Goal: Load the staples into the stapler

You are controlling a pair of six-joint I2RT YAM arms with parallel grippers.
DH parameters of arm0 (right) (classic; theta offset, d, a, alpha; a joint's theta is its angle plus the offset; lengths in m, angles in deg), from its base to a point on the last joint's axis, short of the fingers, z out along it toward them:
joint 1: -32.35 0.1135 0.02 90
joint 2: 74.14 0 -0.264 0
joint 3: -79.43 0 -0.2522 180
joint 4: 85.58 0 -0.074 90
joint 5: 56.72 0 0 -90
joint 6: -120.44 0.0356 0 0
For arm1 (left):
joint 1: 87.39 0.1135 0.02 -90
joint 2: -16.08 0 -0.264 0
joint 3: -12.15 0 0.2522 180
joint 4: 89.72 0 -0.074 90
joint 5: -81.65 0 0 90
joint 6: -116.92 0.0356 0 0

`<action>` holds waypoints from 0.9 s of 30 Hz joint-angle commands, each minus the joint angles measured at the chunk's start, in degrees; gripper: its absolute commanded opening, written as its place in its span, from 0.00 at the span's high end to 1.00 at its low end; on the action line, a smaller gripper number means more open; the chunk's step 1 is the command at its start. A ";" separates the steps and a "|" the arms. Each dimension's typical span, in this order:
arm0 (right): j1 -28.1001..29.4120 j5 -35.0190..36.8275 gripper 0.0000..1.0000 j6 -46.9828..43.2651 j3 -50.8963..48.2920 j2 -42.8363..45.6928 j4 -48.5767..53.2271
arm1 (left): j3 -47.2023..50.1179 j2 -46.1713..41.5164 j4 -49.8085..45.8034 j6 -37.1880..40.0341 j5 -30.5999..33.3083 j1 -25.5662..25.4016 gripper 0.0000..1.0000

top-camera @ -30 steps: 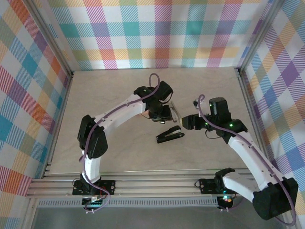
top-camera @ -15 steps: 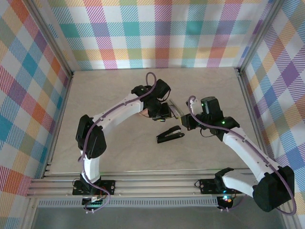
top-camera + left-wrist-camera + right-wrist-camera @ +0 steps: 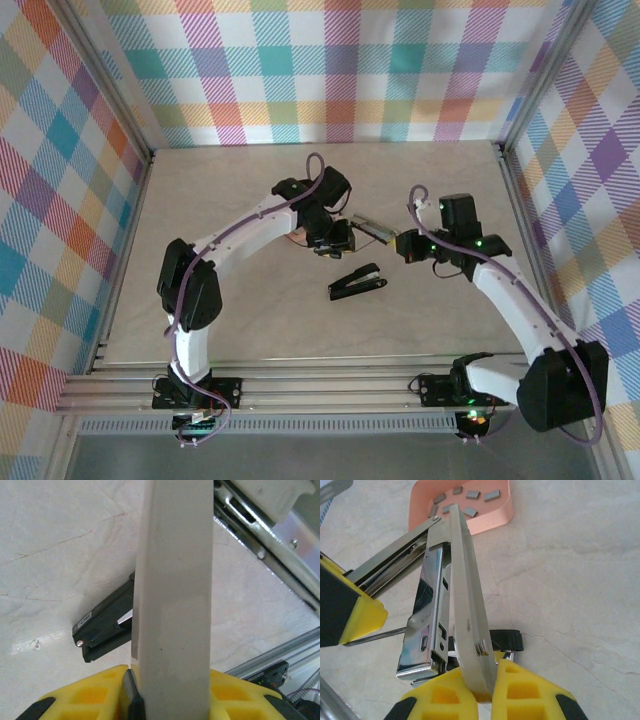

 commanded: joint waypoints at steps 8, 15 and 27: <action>-4.62 -0.45 0.98 12.34 8.61 -11.85 -7.26 | 2.87 -5.87 -1.55 12.70 -18.94 -4.77 1.00; -5.08 -0.71 0.98 11.62 10.36 -14.36 -6.66 | 5.53 -8.06 -2.95 10.12 -15.97 -4.33 1.00; -5.76 -1.50 0.94 10.78 7.67 -12.98 -6.18 | 11.28 -12.64 3.37 10.95 -21.28 -3.03 1.00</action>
